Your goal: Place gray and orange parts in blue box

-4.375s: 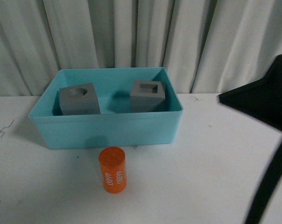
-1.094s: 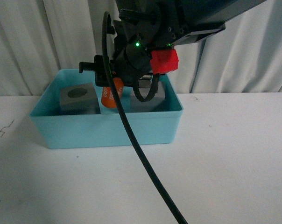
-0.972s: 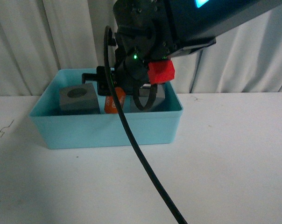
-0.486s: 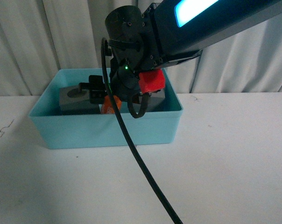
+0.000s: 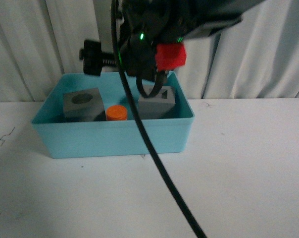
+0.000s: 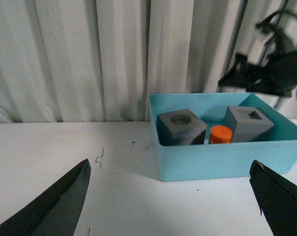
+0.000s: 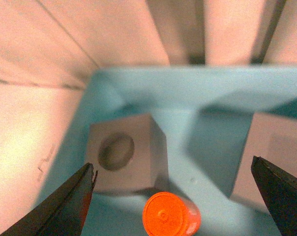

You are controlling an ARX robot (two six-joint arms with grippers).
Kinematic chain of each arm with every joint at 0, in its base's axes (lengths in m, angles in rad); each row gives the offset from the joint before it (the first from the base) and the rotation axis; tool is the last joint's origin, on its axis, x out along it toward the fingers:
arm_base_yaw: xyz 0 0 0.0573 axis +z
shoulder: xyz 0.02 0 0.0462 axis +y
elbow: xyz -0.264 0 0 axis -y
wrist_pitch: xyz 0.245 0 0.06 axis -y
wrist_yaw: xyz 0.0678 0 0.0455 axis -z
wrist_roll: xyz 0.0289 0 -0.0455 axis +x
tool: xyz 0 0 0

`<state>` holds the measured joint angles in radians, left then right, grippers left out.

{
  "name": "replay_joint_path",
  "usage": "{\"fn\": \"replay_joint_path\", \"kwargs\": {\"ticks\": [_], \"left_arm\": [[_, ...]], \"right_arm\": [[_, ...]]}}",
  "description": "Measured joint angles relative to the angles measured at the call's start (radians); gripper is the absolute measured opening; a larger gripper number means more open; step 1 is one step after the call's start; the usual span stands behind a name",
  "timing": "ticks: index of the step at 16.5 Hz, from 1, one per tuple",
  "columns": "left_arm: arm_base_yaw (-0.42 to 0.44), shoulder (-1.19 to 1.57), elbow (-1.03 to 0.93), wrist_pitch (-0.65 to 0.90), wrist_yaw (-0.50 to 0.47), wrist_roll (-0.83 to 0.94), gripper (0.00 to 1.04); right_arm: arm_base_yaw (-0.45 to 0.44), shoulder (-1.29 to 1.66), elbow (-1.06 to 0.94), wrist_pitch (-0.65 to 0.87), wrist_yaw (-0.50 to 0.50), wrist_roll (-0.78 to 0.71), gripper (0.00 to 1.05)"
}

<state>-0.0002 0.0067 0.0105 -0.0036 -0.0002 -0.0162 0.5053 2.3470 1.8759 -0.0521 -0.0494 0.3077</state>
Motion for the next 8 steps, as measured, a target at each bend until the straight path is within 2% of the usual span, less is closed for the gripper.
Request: {"fn": "replay_joint_path", "kwargs": {"ticks": [2, 4, 7, 8], "left_arm": [[0.0, 0.0, 0.0, 0.0, 0.0, 0.0, 0.98], [0.0, 0.0, 0.0, 0.0, 0.0, 0.0, 0.98], [0.0, 0.0, 0.0, 0.0, 0.0, 0.0, 0.98], [0.0, 0.0, 0.0, 0.0, 0.0, 0.0, 0.98]], "right_arm": [[-0.041, -0.207, -0.12, 0.076, 0.005, -0.002, 0.98], [-0.098, -0.417, -0.286, 0.145, 0.068, -0.026, 0.98], [-0.194, -0.785, -0.721, 0.238, 0.197, -0.124, 0.98], [-0.213, -0.914, -0.863, 0.197, 0.215, -0.125, 0.98]]}}
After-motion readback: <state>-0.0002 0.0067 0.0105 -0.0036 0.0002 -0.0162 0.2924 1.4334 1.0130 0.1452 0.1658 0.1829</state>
